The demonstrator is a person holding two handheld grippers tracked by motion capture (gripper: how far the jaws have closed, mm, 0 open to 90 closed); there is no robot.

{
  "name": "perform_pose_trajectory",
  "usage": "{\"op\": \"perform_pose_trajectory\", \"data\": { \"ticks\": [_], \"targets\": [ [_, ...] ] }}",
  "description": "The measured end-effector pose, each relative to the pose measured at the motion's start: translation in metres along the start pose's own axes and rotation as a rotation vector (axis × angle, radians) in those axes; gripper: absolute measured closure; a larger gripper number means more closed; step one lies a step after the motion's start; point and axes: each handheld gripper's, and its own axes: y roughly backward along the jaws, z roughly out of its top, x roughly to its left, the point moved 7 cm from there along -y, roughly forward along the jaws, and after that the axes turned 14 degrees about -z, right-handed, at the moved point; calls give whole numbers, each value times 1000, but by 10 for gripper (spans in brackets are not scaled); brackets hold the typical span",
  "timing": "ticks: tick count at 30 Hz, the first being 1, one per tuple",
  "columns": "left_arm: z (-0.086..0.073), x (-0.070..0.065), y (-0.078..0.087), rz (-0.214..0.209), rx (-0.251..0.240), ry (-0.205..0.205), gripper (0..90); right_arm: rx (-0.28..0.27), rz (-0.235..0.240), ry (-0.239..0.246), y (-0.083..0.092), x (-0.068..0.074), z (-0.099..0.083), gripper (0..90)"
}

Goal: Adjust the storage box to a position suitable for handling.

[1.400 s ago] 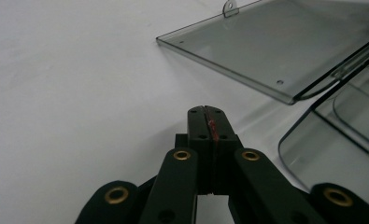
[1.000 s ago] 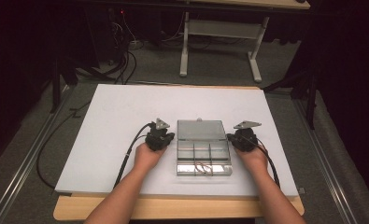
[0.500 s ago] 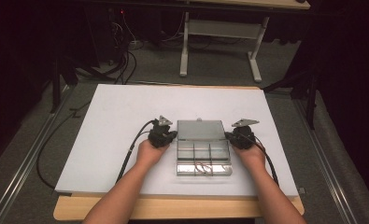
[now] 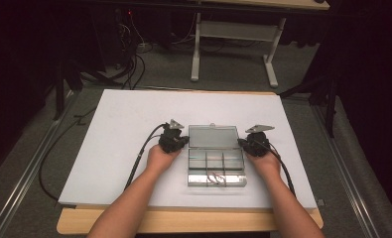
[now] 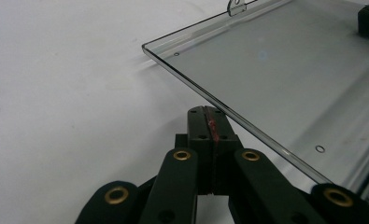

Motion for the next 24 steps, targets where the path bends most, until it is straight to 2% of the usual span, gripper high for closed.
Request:
{"op": "perform_pose_trajectory", "data": {
  "ticks": [4, 15, 24],
  "targets": [
    [3, 1, 1, -2, -23, 8, 900, -9, 4, -5, -1, -1, 1, 900],
    [20, -3, 5, -6, -93, -25, 900, -33, -4, -8, 4, -3, 11, 900],
    [33, -9, 17, 0, -138, -49, 900, -58, -22, -4, 14, -6, 21, 900]
  ]
}}
